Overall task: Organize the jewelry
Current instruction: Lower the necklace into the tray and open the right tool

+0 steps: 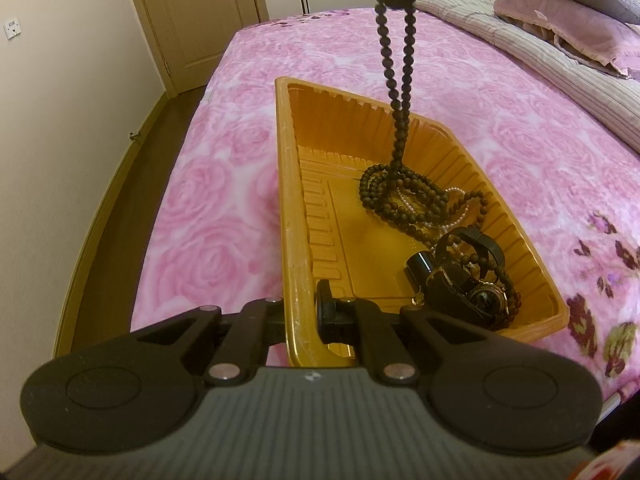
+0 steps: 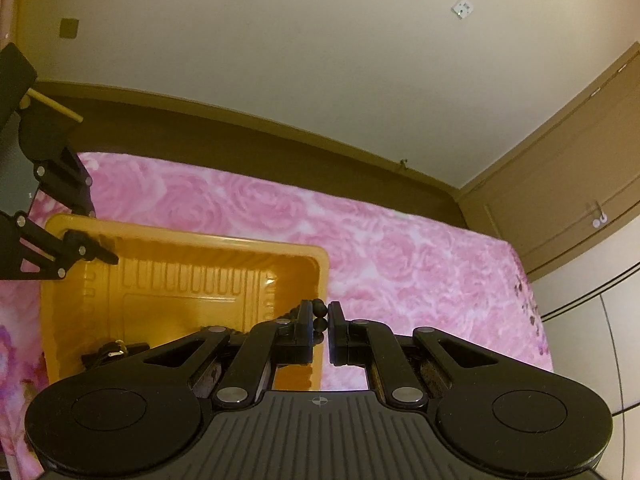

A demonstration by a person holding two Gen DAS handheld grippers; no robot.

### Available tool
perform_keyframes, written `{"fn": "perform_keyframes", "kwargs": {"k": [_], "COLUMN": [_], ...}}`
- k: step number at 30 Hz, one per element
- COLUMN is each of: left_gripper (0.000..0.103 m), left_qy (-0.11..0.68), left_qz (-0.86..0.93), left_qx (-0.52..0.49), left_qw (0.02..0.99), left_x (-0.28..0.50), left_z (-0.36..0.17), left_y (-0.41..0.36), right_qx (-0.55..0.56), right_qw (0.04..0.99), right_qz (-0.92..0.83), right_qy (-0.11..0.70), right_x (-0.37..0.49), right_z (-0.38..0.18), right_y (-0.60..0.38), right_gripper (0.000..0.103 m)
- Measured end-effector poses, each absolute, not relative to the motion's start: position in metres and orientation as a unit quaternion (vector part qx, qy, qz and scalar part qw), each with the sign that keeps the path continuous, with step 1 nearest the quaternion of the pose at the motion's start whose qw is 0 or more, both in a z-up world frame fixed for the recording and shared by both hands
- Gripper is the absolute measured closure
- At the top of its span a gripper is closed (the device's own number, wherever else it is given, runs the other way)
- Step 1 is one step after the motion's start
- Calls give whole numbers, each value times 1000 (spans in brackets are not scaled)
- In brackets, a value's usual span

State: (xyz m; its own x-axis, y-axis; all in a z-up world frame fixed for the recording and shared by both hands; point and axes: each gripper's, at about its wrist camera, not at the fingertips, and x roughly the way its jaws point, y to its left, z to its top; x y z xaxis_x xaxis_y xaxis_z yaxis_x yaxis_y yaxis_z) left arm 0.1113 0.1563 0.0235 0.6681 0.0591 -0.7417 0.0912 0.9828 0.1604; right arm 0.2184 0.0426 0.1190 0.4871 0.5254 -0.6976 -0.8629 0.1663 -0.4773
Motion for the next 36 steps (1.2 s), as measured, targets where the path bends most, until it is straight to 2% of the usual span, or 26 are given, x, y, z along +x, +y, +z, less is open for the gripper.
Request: {"fn": "perform_keyframes", "kwargs": {"k": [13, 18, 22, 24, 25, 26, 28, 36], "left_gripper": [98, 98, 98, 98, 98, 98, 98, 98], "left_qy": [408, 408, 409, 409, 409, 409, 408, 409], "left_qz": [-9, -9, -9, -9, -9, -9, -9, -10], "left_qx": [92, 90, 88, 87, 86, 86, 84, 74], "left_qw": [908, 908, 908, 908, 909, 909, 909, 909], "left_x": [111, 111, 111, 111, 111, 111, 111, 110], "left_z": [23, 22, 21, 21, 21, 21, 21, 20], "left_y": [156, 157, 158, 158, 158, 158, 159, 163], "right_qx": [-433, -387, -361, -342, -333, -322, -303, -202], "right_qw": [735, 740, 762, 774, 780, 788, 801, 835], "right_qz": [470, 479, 471, 467, 464, 457, 446, 424], "right_qy": [228, 271, 257, 256, 257, 258, 260, 287], "right_x": [230, 241, 243, 244, 244, 243, 239, 202], "right_z": [96, 95, 106, 114, 117, 119, 121, 97], "right_y": [46, 42, 34, 26, 22, 16, 5, -52], "right_gripper": [96, 96, 94, 91, 85, 73, 61, 55]}}
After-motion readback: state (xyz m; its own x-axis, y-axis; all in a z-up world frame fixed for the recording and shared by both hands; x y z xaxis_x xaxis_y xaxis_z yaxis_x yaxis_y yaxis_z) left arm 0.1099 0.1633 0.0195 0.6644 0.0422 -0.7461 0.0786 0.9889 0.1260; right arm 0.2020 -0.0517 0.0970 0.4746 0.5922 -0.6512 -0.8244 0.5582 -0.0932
